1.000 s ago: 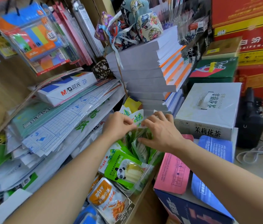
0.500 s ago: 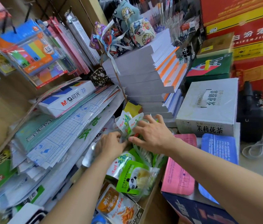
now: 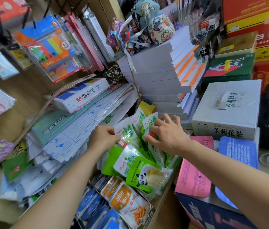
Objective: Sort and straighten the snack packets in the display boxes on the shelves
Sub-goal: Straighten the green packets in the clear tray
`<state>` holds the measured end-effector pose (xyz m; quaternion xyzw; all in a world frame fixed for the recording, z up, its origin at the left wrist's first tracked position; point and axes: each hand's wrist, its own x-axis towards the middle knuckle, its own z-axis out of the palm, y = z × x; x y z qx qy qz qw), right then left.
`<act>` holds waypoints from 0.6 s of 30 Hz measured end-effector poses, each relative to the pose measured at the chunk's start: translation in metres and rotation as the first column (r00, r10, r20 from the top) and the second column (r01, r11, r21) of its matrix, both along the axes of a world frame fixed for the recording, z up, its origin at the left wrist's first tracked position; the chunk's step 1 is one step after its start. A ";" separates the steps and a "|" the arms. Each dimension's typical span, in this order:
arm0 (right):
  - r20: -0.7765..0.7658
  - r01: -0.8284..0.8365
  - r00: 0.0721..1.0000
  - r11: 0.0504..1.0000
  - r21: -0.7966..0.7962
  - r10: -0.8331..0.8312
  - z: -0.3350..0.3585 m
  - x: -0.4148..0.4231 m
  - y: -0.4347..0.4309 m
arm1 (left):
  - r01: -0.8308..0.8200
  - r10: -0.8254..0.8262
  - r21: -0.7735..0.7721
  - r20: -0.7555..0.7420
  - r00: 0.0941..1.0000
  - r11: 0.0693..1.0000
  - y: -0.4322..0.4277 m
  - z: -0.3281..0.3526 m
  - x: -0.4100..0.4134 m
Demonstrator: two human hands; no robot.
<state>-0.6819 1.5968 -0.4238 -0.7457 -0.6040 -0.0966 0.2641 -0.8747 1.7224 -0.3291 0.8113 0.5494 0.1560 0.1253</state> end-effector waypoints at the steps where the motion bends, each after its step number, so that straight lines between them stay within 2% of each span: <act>1: 0.004 0.000 1.000 1.000 0.009 0.000 0.000 -0.001 0.001 | 0.008 -0.008 -0.001 -0.023 1.000 1.000 -0.001 0.005 -0.007; 4: 0.021 -0.038 0.999 0.999 0.022 0.037 0.002 -0.007 0.005 | 0.032 -0.030 0.014 -0.113 0.993 0.999 -0.002 0.014 -0.024; 8: 0.020 -0.129 0.992 0.992 0.014 0.128 0.004 -0.015 0.007 | 0.126 -0.131 -0.051 -0.103 0.986 0.991 0.000 0.016 -0.031; 12: -0.057 -0.165 0.985 0.986 0.009 0.165 0.010 -0.012 0.003 | 0.186 -0.173 0.059 -0.173 0.970 0.981 -0.004 0.018 -0.025; 18: -0.107 -0.120 0.986 0.990 0.073 0.127 0.008 0.001 -0.003 | 0.123 -0.152 0.344 0.058 0.987 0.931 -0.022 0.047 -0.022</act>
